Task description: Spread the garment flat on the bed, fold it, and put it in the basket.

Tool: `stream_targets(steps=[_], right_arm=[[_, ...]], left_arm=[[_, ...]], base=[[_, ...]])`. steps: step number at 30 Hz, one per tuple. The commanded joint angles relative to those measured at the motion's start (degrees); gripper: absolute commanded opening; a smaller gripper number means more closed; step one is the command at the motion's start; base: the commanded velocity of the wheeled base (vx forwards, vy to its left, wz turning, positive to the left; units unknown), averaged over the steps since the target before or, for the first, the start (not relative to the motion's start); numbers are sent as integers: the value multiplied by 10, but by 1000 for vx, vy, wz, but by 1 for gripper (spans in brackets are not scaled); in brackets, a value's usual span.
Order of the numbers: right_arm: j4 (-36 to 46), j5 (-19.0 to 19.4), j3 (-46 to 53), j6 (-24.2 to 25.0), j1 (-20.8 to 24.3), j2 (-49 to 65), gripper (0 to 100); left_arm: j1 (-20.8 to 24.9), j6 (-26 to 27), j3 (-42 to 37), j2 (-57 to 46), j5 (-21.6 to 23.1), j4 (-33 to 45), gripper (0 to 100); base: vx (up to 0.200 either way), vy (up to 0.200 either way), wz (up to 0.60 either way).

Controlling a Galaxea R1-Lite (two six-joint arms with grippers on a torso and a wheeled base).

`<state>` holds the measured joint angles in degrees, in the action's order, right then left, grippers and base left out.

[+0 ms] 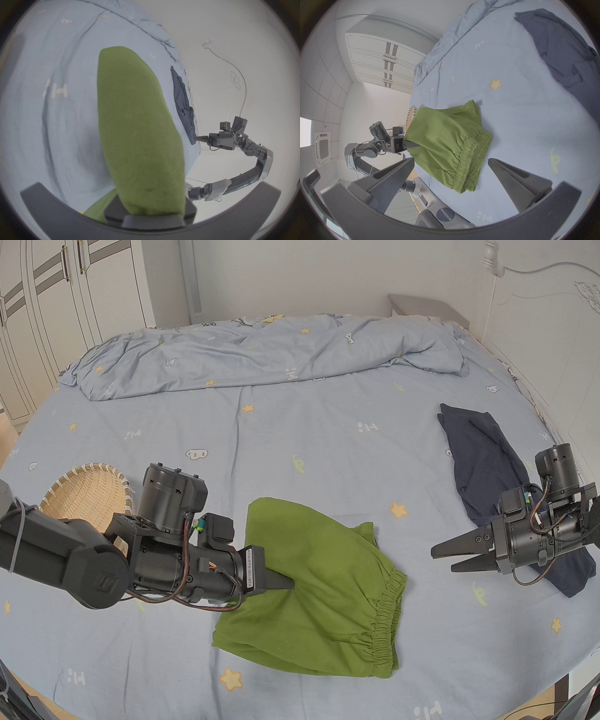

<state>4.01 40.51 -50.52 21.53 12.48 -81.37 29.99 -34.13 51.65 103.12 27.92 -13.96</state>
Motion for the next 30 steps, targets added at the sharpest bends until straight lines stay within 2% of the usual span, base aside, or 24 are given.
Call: stream_targets(steps=[1,6,8,11,15,30], right_arm=[[0,1,1,0,-5,10,100],[-1,1,2,-1,-4,6,100],[-1,1,2,-1,-2,6,100],[-1,1,2,-1,0,2,100],[-1,1,3,-1,0,0,100],[-1,1,4,-1,1,2,100]], left_arm=[[-5,21,-8,-20,0,1,0],[-31,34,2,-59,1,32,0],[-37,35,9,-66,1,42,0],[-60,36,52,-100,1,120,0],[-64,50,71,-121,1,162,0],[-54,69,62,-127,2,169,0]], base=[[0,0,0],[0,0,0],[0,200,0],[0,200,0],[0,200,0],[0,200,0]])
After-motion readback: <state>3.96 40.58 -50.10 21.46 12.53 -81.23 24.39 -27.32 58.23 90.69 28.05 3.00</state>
